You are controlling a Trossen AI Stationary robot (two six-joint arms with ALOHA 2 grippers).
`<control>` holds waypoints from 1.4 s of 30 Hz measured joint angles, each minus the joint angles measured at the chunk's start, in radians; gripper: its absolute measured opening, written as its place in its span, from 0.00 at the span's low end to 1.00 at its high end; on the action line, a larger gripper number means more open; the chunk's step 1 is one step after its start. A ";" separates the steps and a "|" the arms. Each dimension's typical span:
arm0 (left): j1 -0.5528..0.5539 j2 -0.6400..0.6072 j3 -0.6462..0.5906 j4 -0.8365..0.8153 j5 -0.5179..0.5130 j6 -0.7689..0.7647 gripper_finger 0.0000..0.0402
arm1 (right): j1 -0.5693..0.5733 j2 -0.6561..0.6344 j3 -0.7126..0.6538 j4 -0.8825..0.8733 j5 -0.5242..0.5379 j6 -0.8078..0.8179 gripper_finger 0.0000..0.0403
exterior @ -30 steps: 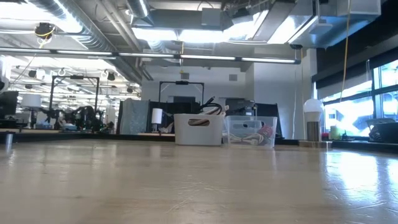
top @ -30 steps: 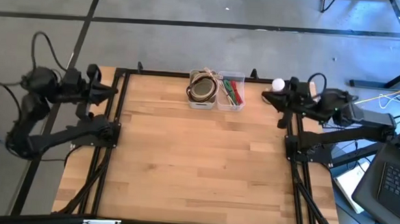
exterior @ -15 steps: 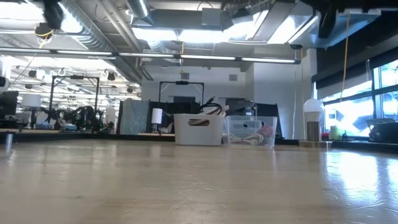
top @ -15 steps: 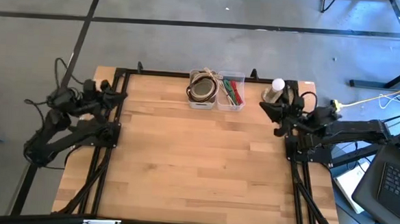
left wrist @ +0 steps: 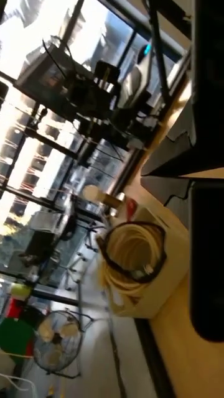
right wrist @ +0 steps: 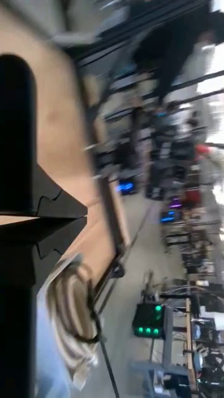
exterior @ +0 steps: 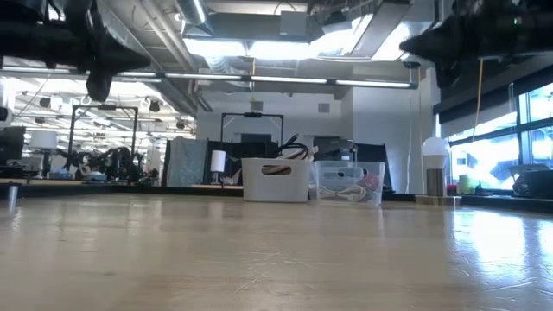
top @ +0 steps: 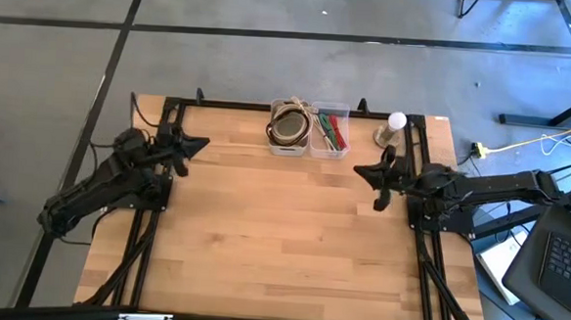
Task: Pick & Place USB Port
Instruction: Return to Home Position
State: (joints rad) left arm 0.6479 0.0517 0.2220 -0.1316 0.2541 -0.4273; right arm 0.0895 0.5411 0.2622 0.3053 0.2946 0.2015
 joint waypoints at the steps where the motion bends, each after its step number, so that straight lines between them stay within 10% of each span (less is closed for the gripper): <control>1: 0.000 0.001 -0.012 -0.007 0.000 0.001 0.01 | 0.000 0.007 -0.007 -0.014 0.000 -0.032 0.00; 11: 0.000 0.004 -0.070 -0.151 -0.009 0.178 0.00 | -0.004 0.053 -0.021 -0.158 0.117 -0.181 0.00; 15: 0.001 0.003 -0.071 -0.159 -0.072 0.414 0.00 | -0.027 0.055 -0.021 -0.172 0.098 -0.261 0.00; 23: 0.023 0.019 -0.072 -0.129 -0.039 0.398 0.00 | -0.068 0.055 -0.021 -0.176 0.002 -0.237 0.00; 42: -0.212 0.425 -0.208 0.385 -0.078 0.340 0.00 | -0.061 0.443 -0.021 0.302 -0.168 -0.193 0.00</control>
State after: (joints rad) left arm 0.4357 0.4764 0.0143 0.2535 0.1763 -0.0876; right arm 0.0283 0.9842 0.2413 0.6075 0.1268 0.0085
